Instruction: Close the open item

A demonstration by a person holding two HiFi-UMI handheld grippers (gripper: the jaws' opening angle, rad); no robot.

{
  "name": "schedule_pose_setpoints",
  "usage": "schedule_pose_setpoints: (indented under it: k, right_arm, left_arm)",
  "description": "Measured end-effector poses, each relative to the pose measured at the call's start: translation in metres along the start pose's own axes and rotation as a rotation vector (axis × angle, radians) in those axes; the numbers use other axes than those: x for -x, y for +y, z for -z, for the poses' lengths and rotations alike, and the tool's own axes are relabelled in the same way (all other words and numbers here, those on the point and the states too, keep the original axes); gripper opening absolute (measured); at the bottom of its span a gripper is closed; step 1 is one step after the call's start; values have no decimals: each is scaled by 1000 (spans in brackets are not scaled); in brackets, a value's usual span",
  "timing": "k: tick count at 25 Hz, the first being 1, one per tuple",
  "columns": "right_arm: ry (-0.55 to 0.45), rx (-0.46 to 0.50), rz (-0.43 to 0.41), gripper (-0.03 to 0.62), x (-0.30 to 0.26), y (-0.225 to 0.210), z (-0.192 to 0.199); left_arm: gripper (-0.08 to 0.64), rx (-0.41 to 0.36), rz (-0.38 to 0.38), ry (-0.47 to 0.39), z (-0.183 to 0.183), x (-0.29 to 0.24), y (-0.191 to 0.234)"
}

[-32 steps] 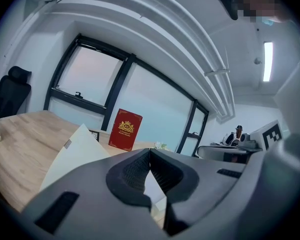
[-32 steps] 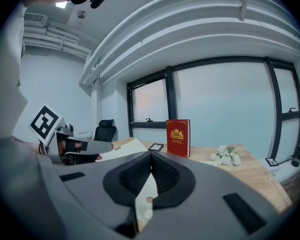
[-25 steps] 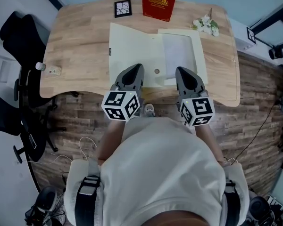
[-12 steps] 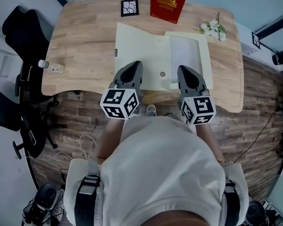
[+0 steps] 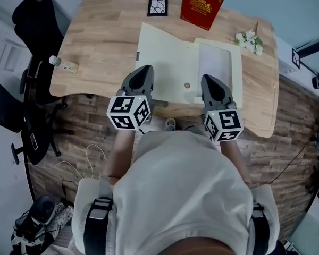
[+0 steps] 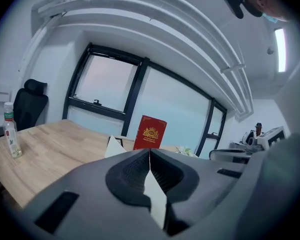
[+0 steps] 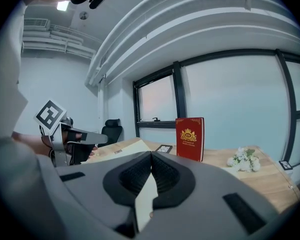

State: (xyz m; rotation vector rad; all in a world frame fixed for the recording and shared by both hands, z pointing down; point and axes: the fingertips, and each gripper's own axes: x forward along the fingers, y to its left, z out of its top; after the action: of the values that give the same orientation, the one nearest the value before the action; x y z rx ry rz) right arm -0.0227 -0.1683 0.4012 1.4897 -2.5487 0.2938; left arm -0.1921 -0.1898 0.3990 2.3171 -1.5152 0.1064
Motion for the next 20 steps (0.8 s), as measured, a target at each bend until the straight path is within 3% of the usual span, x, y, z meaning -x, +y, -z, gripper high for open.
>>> schedule_pose_setpoints:
  k: [11, 20]
  right_arm:
    - [6, 3, -61, 18, -11, 14, 5]
    - [12, -2, -65, 18, -18, 19, 10]
  left_arm:
    - [21, 1, -106, 12, -2, 13, 39]
    - [21, 18, -104, 46, 4, 9, 64]
